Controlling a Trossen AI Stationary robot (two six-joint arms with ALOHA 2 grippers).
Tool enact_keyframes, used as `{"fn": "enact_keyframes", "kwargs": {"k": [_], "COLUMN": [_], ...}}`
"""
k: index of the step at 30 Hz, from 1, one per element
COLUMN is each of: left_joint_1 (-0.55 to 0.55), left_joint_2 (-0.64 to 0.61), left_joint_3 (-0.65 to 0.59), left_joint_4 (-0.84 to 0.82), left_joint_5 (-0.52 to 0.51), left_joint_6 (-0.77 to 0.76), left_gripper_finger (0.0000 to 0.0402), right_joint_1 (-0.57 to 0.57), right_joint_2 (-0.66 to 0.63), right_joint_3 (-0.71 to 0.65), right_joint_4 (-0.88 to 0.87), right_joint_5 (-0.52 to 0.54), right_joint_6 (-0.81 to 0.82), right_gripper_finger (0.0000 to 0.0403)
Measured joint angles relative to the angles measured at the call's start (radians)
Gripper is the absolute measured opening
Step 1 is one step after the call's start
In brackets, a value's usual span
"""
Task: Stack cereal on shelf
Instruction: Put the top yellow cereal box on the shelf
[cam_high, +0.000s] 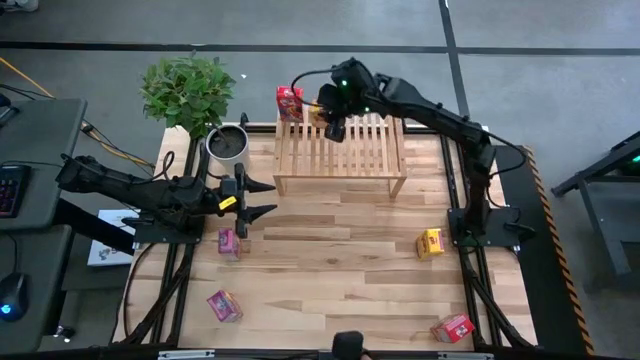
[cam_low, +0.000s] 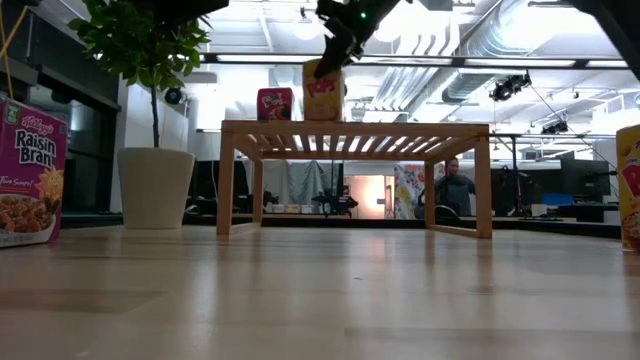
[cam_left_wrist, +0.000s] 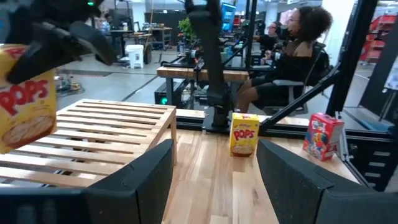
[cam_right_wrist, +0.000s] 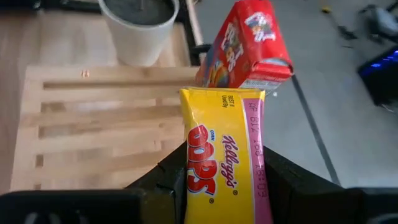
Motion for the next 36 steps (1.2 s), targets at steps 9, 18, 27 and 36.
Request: {"fn": "enact_keyframes", "kwargs": {"k": [9, 18, 27, 36], "left_joint_1": [0.0, 0.0, 0.0, 0.0], "left_joint_2": [0.0, 0.0, 0.0, 0.0], "left_joint_3": [0.0, 0.0, 0.0, 0.0], "left_joint_4": [0.0, 0.005, 0.013, 0.013], "left_joint_5": [0.139, 0.145, 0.139, 0.136], "left_joint_6": [0.001, 0.001, 0.001, 0.001], "left_gripper_finger": [0.0218, 0.0218, 0.0218, 0.0218], "right_joint_1": [-0.1, -0.171, -0.182, -0.176], "right_joint_2": [0.041, 0.08, 0.105, 0.106], "right_joint_3": [0.029, 0.029, 0.029, 0.029], "right_joint_4": [0.001, 0.024, 0.043, 0.057], "right_joint_5": [-0.225, -0.34, -0.347, -0.324], "right_joint_6": [-0.149, -0.217, -0.223, -0.218], "right_gripper_finger": [0.0122, 0.0122, 0.0122, 0.0129]}}
